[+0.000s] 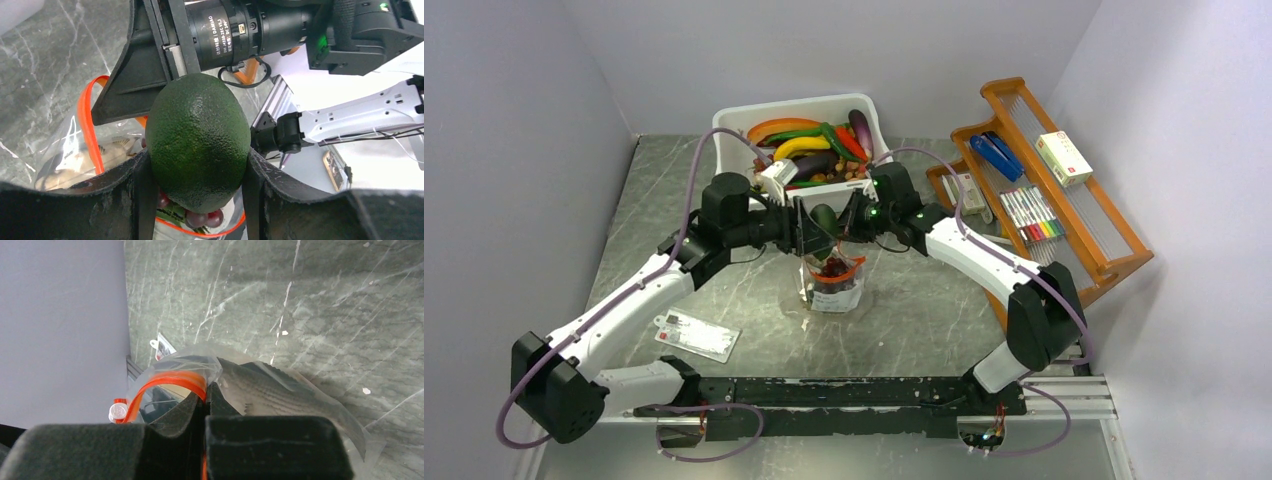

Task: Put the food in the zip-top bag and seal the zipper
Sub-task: Place the fake fruit in the zipper food storage bag, then place the zipper food storage bag at the center of the board.

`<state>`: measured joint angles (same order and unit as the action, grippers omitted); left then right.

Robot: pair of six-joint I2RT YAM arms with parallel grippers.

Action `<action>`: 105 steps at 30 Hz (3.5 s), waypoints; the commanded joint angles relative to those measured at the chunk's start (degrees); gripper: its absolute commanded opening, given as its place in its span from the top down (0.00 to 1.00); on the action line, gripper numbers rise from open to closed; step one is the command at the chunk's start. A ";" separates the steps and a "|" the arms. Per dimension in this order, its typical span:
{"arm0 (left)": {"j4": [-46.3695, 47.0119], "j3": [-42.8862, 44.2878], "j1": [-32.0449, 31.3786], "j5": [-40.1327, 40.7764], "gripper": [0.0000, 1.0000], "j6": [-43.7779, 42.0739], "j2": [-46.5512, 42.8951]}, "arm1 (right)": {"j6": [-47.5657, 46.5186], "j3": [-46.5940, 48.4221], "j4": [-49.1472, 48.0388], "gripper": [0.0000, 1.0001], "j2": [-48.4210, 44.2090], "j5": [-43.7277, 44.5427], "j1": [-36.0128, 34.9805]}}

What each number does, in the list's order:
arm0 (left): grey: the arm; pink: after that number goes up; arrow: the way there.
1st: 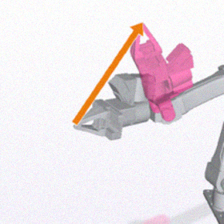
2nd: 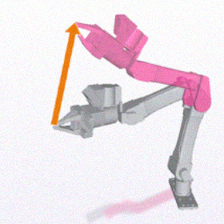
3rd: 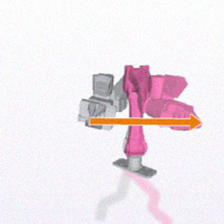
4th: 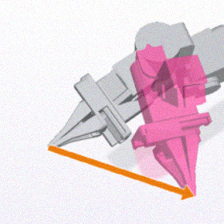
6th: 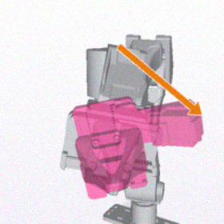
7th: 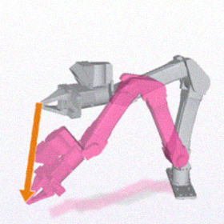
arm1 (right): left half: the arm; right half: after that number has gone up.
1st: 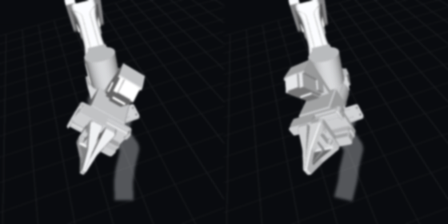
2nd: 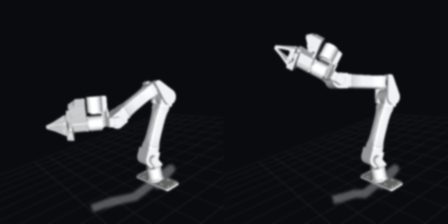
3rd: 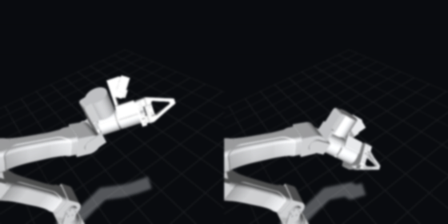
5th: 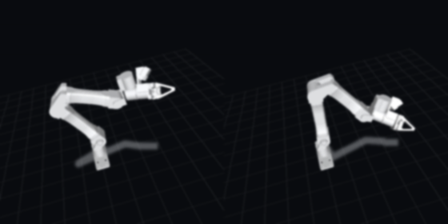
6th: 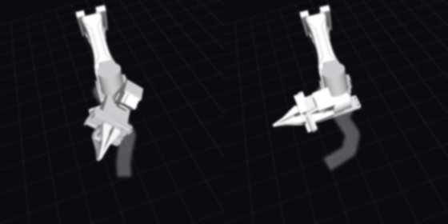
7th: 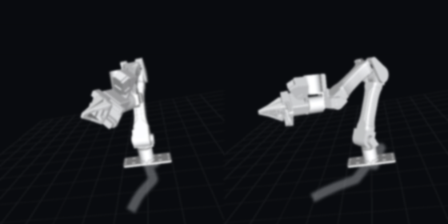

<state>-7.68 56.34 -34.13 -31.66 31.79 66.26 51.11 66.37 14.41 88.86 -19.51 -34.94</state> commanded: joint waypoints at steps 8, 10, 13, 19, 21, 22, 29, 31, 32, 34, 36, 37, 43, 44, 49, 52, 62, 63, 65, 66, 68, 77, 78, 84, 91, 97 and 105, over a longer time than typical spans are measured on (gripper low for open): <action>0.28 -3.12 -3.88 6.45 0.58 -5.19 -0.47 | -2.01 0.38 0.16 1.00 -4.26 2.76 0.40; 1.15 -4.84 -4.27 7.11 0.50 -5.37 -2.00 | -2.15 0.41 0.20 1.00 -4.60 3.19 0.45; 1.23 -5.65 -4.41 7.14 0.44 -6.27 -2.26 | -1.92 0.25 -0.34 1.00 -5.05 3.06 0.44; -0.39 -4.88 -4.72 8.19 0.31 -7.93 -3.34 | -2.12 0.52 -0.08 1.00 -5.70 3.52 0.42; -1.02 -4.38 -4.72 8.18 0.31 -8.73 -3.75 | -2.24 0.56 0.16 1.00 -6.02 3.67 0.43; -1.79 -3.77 -4.72 8.38 0.30 -9.13 -3.89 | -2.26 0.63 0.16 1.00 -6.20 3.75 0.43; -5.53 -1.64 -4.79 10.95 0.30 -10.19 -4.65 | -3.08 1.57 0.87 1.00 -7.33 5.59 0.39; -5.70 -1.08 -4.79 13.21 0.30 -9.48 -6.16 | -3.65 2.10 1.82 1.00 -7.36 6.53 0.38; -5.99 -0.73 -4.80 14.68 0.30 -8.83 -6.90 | -3.87 2.22 2.04 1.00 -7.43 6.89 0.41; -6.72 0.00 -4.77 17.77 0.31 -6.95 -8.53 | -4.31 2.19 2.36 1.00 -7.47 7.43 0.40; -7.26 0.11 -4.78 20.13 0.31 -5.46 -10.08 | -4.83 2.16 2.86 1.00 -7.32 8.30 0.45; -7.38 -0.10 -4.74 21.07 0.31 -4.85 -11.00 | -5.06 2.03 3.15 1.00 -7.20 8.57 0.41; -9.51 -3.10 -4.80 23.76 0.37 -3.86 -15.41 | -5.74 0.86 3.89 1.00 -8.16 11.20 0.42; -10.56 -3.65 -4.81 24.03 0.40 -3.58 -15.54 | -5.83 0.72 4.24 1.00 -8.73 12.12 0.48; -12.72 -10.44 -4.80 23.49 0.59 -0.34 -17.13 | -5.94 -0.37 7.06 1.00 -11.49 16.69 1.14; -11.85 -14.94 -4.74 23.35 0.61 1.97 -19.38 | -5.98 -1.86 8.57 1.00 -13.53 18.10 2.72; 6.77 -18.89 -6.24 9.66 0.40 4.52 -18.74 | -1.72 -7.80 9.35 1.00 -20.32 15.11 5.25; 8.77 -18.71 -6.27 9.68 0.36 5.30 -18.77 | -1.23 -7.91 9.27 1.00 -20.83 14.24 5.28; 11.41 -18.14 -6.30 10.37 0.31 5.76 -18.06 | -0.66 -7.98 8.72 1.00 -21.74 11.94 5.23; 11.76 -17.70 -6.28 10.87 0.31 5.29 -17.18 | -0.36 -8.01 8.49 1.00 -22.10 10.73 5.25; 11.85 -16.58 -6.24 11.53 0.33 3.99 -14.57 | 0.24 -8.05 8.11 1.00 -22.55 8.62 5.29; 15.79 -12.88 -6.26 10.40 0.43 -0.46 -3.64 | -0.60 -10.78 8.22 1.00 -24.39 6.41 5.23; 16.45 -12.57 -6.29 9.86 0.41 -1.00 -3.38 | -0.39 -11.19 7.95 1.00 -24.62 6.21 5.23; 16.35 -13.06 -6.27 -1.44 0.41 -22.89 -3.59 | -4.54 -11.44 5.91 1.00 -24.35 6.23 5.23; 12.68 -16.82 -6.47 -12.32 0.27 -53.68 -12.60 | -25.41 -4.28 4.67 1.00 -20.01 -3.19 5.26; -2.12 -9.52 -6.46 -12.26 0.26 -67.15 -9.47 | -31.20 -0.77 2.92 1.00 -18.58 -10.87 5.26; 0.59 -8.05 -6.38 -11.71 0.24 -63.34 -3.53 | -40.46 5.07 9.37 1.00 -14.87 -11.32 5.23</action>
<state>-6.26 46.48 -40.34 -42.76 -29.89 61.49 16.01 68.55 23.83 73.65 -24.91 -29.95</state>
